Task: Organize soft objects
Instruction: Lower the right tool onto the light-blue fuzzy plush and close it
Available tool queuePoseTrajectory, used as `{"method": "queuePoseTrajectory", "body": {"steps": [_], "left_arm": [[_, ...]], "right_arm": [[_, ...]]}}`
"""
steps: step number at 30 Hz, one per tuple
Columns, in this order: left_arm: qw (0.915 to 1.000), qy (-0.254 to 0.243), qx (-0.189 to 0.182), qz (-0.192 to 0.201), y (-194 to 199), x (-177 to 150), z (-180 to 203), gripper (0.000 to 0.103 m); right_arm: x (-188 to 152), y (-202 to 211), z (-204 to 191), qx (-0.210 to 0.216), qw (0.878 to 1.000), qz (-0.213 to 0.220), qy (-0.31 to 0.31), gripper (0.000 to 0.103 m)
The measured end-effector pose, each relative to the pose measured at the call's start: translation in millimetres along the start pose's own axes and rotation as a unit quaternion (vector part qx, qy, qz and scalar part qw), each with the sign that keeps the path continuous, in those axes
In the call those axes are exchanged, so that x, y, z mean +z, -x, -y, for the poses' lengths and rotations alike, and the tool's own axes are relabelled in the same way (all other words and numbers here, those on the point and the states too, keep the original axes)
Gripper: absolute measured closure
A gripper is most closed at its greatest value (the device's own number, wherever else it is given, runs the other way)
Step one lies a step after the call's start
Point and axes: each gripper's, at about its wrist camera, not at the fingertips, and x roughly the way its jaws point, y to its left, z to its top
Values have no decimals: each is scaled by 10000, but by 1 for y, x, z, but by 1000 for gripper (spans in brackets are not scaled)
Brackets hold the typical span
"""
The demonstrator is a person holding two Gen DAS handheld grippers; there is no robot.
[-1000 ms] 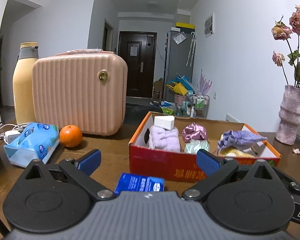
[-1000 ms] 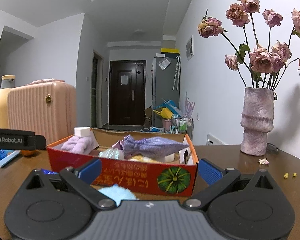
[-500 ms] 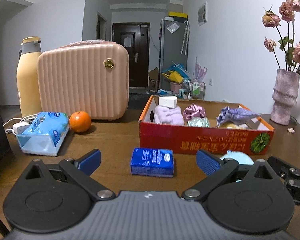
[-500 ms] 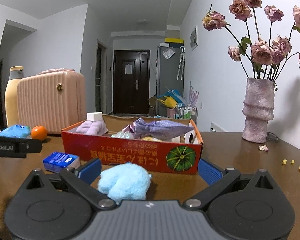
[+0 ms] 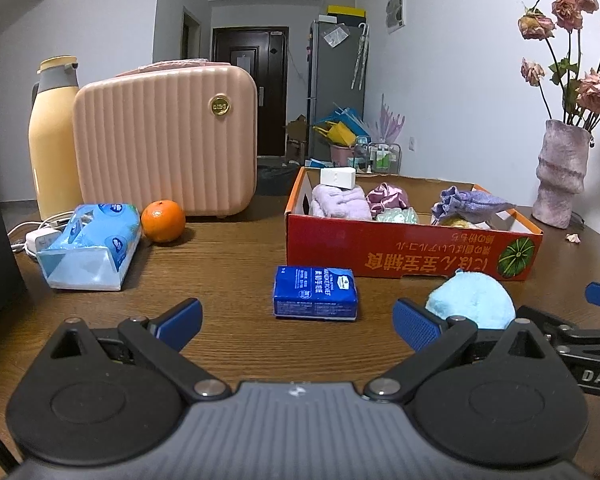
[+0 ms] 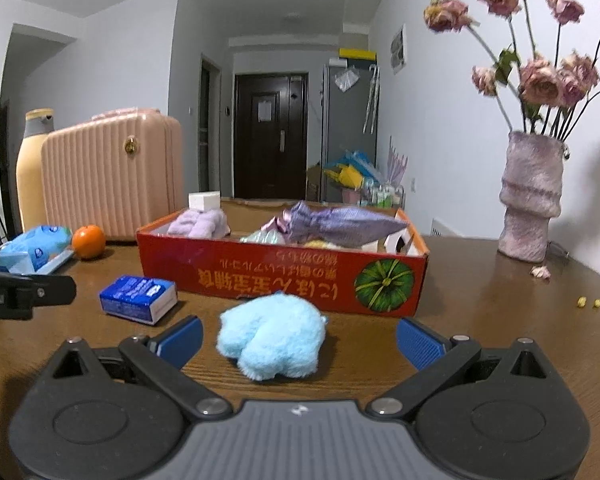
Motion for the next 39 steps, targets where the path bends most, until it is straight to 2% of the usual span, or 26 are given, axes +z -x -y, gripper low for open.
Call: {"method": "queuePoseTrajectory", "body": {"steps": [15,23,30,39], "left_arm": [[9997,126,136,-137,-12,4,-26,0],[9995,162,151,-245,-18,4,-29,0],[9994,133,163,-280,-20,3,-28,0],[9993,112,177,-313,-23,3,-27,0]], "right_arm": [[11,-77,-24,-185,9944,-1015,-215,0],[15,-99,-27,-161,9916,-1249,-310,1],[16,-110,-29,-91,9894,-1411,-344,20],[18,-107,-32,-38,9913,-1286,-269,27]]}}
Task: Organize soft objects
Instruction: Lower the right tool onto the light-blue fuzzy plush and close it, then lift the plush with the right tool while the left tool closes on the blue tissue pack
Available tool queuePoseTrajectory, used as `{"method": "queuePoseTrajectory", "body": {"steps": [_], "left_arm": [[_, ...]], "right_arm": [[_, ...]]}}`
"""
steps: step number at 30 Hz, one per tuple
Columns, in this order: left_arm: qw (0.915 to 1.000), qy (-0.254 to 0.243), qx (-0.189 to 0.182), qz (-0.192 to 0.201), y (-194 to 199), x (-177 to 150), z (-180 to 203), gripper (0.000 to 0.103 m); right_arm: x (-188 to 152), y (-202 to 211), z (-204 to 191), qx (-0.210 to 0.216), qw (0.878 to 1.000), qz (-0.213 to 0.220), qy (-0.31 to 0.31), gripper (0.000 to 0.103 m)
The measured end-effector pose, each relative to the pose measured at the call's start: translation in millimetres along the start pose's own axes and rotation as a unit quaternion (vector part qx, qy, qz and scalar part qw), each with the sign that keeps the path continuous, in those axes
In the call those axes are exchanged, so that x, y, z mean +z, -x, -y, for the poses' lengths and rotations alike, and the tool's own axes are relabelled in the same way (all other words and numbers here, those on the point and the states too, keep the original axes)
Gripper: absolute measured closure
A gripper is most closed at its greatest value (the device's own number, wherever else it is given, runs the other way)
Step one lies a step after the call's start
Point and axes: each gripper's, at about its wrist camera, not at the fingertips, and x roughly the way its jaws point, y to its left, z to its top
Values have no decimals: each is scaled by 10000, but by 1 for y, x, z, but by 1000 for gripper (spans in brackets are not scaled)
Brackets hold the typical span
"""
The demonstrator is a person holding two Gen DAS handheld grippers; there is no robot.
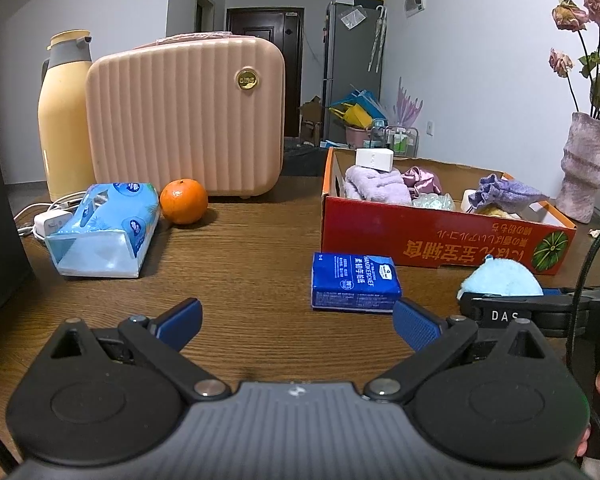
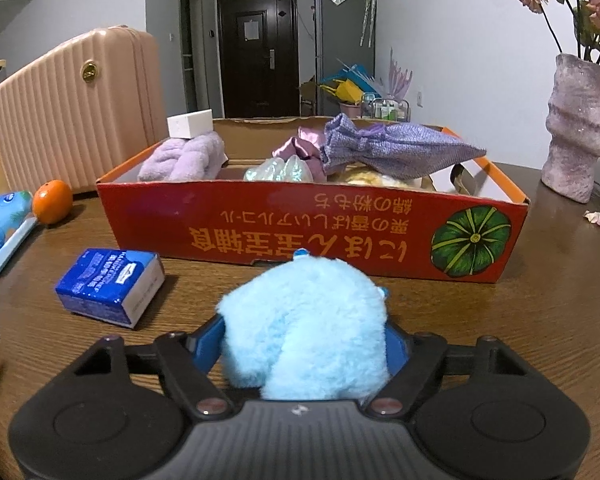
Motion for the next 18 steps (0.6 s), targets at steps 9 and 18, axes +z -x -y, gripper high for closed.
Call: {"method": "queuePoseTrajectory", "body": {"steps": [9,18], "left_arm": [[9999,55,-52,-98,-7,2,0,0],[9995,146,-107,-240,-32,14,8,0]], "right_arm": [[1,22,12,-35,9988,477,-84,27],[2,28,29,-154,9973,681,-221,26]]}}
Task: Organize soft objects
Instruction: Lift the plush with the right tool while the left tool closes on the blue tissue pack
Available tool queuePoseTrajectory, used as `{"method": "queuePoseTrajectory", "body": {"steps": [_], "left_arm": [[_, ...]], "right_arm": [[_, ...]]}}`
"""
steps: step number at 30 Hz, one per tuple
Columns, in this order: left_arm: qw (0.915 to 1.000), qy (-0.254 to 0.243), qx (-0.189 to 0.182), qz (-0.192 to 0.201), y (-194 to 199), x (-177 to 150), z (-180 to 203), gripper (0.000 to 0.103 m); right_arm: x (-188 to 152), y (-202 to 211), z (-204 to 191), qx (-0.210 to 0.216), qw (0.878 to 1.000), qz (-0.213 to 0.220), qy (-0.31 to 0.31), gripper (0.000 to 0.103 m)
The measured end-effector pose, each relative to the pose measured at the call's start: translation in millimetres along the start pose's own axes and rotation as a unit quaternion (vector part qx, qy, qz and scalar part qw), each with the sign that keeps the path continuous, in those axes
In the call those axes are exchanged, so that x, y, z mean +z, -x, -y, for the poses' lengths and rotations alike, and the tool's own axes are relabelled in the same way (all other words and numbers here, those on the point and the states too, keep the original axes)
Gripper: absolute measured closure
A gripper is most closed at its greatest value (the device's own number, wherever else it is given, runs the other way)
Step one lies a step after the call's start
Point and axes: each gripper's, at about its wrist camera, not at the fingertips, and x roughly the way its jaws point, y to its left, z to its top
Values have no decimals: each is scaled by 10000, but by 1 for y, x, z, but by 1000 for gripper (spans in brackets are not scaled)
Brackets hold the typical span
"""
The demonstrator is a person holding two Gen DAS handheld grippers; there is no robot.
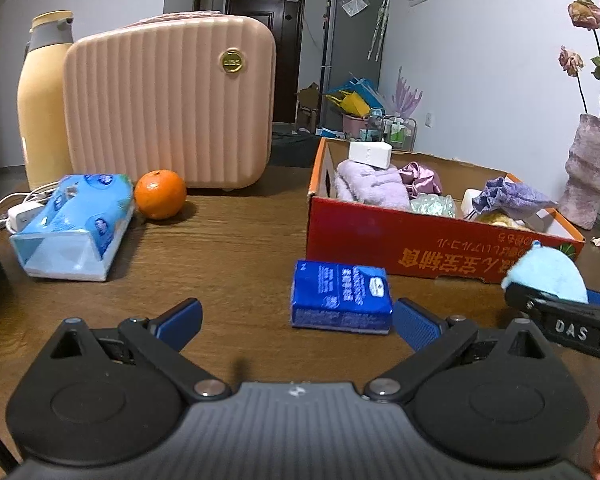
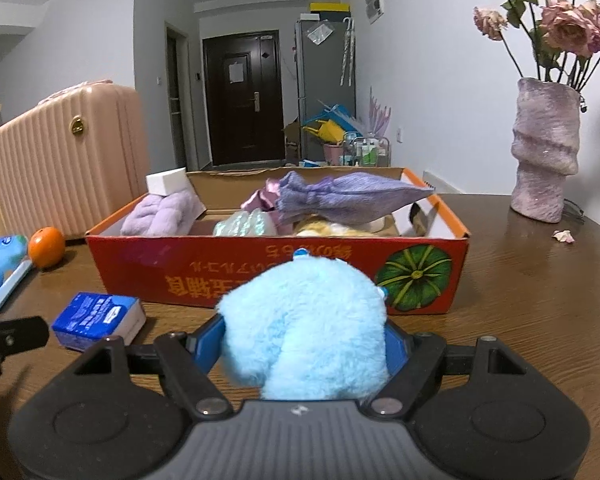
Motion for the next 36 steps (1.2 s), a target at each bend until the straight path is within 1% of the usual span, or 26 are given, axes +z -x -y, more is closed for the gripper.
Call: {"method": "queuePoseTrajectory", "body": {"steps": [10,14,16,19,28,32,36], "left_arm": [[9998,-112,-116,-139,-33,13,26,0],[9994,-215,8,-273,-48,17,36,0],[9988,-258,54,-414,-57,18,39,0],[9975,-274,53,-643,-69,19,42,0],[9942,-252,67,-1040,-94,19,39,0],[9935,-285,112,-1095,-98,18,38,0],[9936,-352,135,-1069,-99,18,40,0]], "right_arm": [[1,1,14,-106,9999,78,-25,26],[1,0,19,-127,9999,81,-23,26],[1,0,20,-130,9999,81,-22,26],[1,0,23,-113,9999,93,-25,26],[1,0,21,-66,9999,93,23,26],[0,1,20,-50,9999,94,39,26],[0,1,20,-51,9999,90,42,26]]}}
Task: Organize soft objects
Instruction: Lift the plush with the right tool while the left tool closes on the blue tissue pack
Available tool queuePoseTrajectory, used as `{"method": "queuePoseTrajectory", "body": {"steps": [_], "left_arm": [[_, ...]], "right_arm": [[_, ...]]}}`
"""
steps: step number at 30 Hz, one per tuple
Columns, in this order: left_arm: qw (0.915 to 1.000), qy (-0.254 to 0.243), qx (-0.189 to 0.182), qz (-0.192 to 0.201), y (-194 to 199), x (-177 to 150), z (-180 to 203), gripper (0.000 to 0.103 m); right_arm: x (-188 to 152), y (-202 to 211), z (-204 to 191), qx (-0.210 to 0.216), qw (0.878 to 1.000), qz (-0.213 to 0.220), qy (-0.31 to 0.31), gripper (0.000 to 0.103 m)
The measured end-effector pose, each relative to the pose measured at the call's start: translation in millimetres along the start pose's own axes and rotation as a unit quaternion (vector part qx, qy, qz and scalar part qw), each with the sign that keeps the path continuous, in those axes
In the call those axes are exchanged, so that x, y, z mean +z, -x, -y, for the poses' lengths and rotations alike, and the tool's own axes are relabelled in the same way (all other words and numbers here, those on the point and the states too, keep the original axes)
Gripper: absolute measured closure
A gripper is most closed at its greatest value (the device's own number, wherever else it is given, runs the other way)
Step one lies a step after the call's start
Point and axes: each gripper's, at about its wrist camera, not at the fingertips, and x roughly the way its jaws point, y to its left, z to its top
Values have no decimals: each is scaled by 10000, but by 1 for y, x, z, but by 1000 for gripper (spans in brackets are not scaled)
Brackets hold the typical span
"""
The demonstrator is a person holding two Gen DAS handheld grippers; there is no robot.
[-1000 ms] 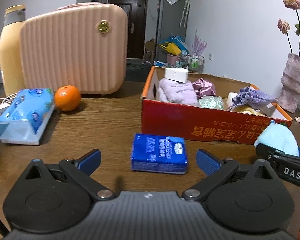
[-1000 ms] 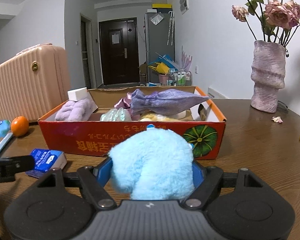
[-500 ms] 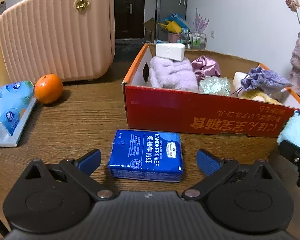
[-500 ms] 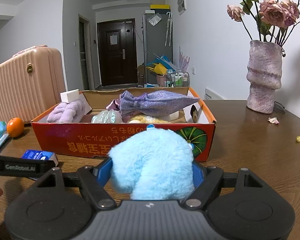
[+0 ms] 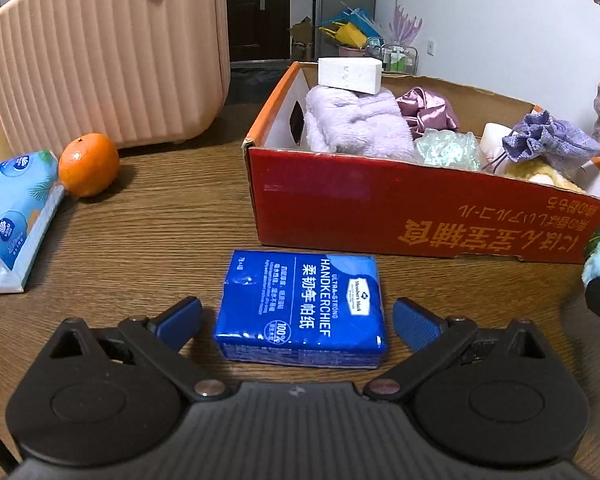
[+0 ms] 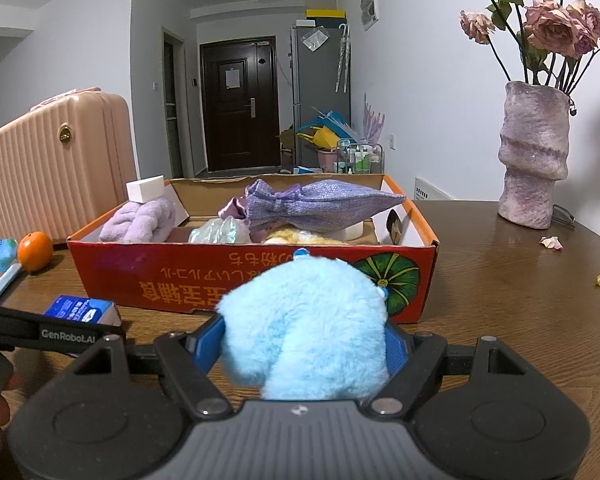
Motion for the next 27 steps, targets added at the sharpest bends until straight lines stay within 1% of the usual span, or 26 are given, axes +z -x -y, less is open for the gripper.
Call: {"method": "queuePoseTrajectory", "body": {"steps": [4,5,7,9,15,22,27], "left_arm": [[10000,-27,-14,10,-1,0,0,0],[10000,-52,-23,20,0,0,1,3],[9999,-100,-50,39,1,-1,3,11],[9999,-116,-80,82,3,-2,3,28],[9997,-106,-80,227,10,-3,4,29],[9981,131,-124,590,30,-1,-2,29],[9955,316,-121,889,47,1,-6,29]], "right_arm": [[0,0,0,2,10000,0,1,26],[0,0,0,1,10000,1,1,26],[0,0,0,3,10000,1,1,26],[0,0,0,9,10000,0,5,26],[-1,1,-3,44,10000,10,42,26],[0,3,-4,124,9999,60,102,26],[0,7,-5,201,9996,151,123,26]]}}
